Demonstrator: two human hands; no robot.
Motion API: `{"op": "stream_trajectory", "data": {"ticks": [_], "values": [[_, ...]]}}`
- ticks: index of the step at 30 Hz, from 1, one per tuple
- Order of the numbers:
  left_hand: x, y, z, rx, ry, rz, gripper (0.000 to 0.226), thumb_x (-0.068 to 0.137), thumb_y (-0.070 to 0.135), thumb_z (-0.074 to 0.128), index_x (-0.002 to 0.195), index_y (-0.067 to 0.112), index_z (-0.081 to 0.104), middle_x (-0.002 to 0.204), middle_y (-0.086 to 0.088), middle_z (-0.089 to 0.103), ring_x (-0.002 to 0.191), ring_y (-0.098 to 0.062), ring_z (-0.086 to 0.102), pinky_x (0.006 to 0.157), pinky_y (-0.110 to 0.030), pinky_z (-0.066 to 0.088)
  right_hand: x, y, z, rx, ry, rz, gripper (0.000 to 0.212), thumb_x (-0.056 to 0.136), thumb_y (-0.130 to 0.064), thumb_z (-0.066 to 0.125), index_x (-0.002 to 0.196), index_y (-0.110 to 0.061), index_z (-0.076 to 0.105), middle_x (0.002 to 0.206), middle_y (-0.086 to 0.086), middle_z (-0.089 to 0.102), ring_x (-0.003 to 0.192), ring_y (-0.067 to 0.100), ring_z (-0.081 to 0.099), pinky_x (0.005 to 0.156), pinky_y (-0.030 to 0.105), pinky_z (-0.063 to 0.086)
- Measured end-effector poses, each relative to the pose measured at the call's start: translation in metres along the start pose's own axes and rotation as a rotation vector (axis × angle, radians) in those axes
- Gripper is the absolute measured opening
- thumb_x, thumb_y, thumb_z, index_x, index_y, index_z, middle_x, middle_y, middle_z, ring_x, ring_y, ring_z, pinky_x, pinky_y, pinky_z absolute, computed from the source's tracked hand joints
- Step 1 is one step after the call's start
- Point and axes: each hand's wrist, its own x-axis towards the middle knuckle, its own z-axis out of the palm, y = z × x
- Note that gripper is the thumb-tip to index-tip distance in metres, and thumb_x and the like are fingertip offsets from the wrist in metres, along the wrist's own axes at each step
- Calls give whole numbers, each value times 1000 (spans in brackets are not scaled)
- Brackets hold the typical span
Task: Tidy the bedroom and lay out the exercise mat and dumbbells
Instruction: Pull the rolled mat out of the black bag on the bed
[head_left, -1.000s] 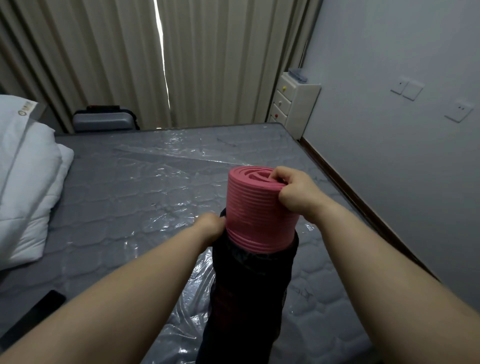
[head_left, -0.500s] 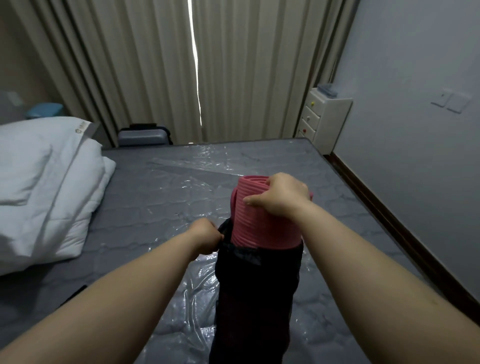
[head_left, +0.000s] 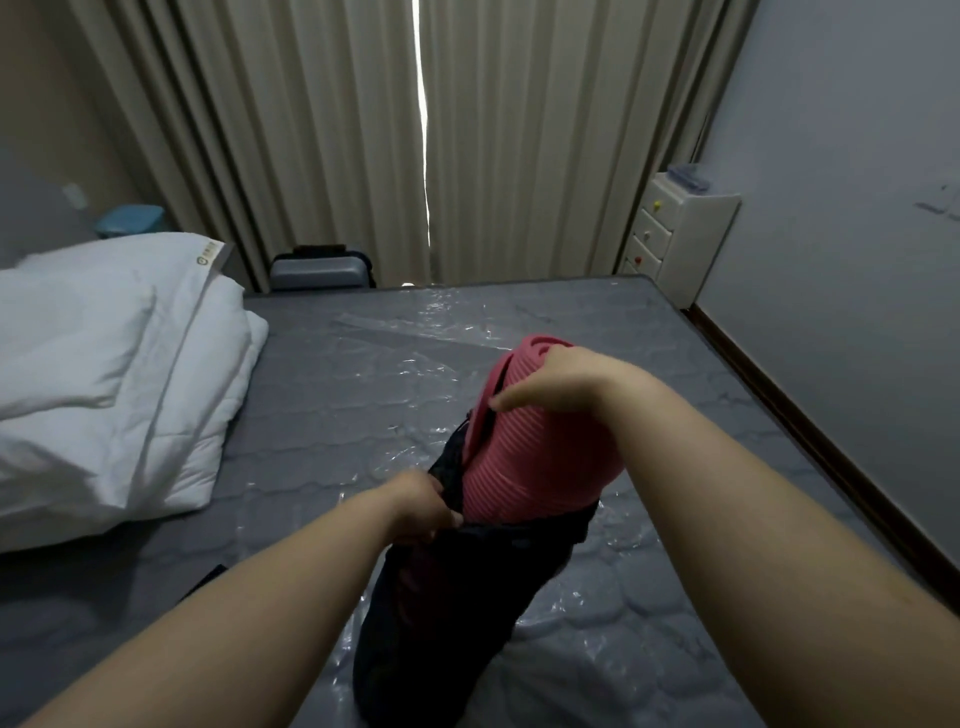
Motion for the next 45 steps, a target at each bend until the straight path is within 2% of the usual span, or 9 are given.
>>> {"op": "stream_trajectory", "data": {"ticks": [5, 7, 13, 18, 26, 31, 35, 40, 45], "values": [[7, 8, -27, 133, -130, 21, 65, 58, 66, 76, 91, 11, 64, 84, -6, 68, 74, -14, 66, 58, -23, 48, 7, -8, 37, -159, 429, 160, 72, 65, -85, 48, 71, -13, 55, 86, 3, 67, 93, 28, 61, 111, 54, 21], [15, 13, -45, 58, -127, 58, 86, 59, 71, 71, 114, 6, 57, 105, -11, 63, 92, -21, 63, 71, -28, 51, 7, -2, 39, -155, 476, 172, 53, 72, -67, 58, 85, -15, 53, 99, 5, 67, 98, 29, 61, 105, 46, 32], [35, 49, -41, -104, -76, 278, 40, 99, 44, 36, 108, 12, 58, 103, -11, 55, 91, -26, 54, 81, -32, 44, -8, 8, 38, -16, 376, 62, 80, 67, -56, 65, 137, -27, 37, 131, 3, 56, 115, 27, 55, 92, 37, 46], [44, 55, -19, -4, -20, 321, 47, 98, 35, 43, 113, -7, 61, 120, -29, 59, 114, -40, 56, 94, -41, 46, -13, -6, 38, 8, 324, 252, 131, 45, -98, 36, 144, -12, 31, 146, 6, 43, 127, 29, 47, 96, 42, 40], [55, 23, -25, 428, 88, 337, 19, 86, 18, 55, 89, 4, 67, 95, -18, 68, 94, -32, 64, 73, -31, 48, -12, 17, 40, 140, 506, 276, 64, 65, -57, 73, 112, -19, 51, 116, 5, 60, 105, 25, 56, 78, 29, 38], [49, 7, -12, 581, -13, 240, 34, 84, 26, 59, 111, 5, 61, 112, -14, 66, 103, -27, 63, 80, -29, 51, -11, 31, 22, 313, 212, 284, 62, 62, -33, 85, 109, -23, 46, 106, 0, 55, 92, 18, 54, 77, 30, 39], [45, 26, -12, 342, -140, 256, 93, 74, 22, 77, 148, 15, 21, 141, -11, 44, 125, -27, 48, 101, -32, 42, -8, 39, 6, 278, 47, 337, 57, 66, -12, 81, 117, -14, 56, 109, 6, 61, 93, 22, 58, 84, 37, 49], [35, 68, 10, 42, -185, 281, 25, 82, 9, 57, 106, 5, 64, 87, -9, 63, 71, -15, 57, 59, -21, 48, -5, 77, 1, 329, -52, 279, 72, 69, 1, 74, 133, -19, 48, 122, 8, 56, 104, 27, 55, 94, 42, 48], [64, 100, 65, 16, -14, 207, 38, 94, 30, 51, 114, -1, 61, 120, -16, 63, 75, -16, 60, 66, -24, 44, 8, 145, -8, 207, -166, 237, 85, 66, -4, 75, 142, -22, 39, 140, 8, 45, 122, 30, 46, 103, 44, 42]]}}
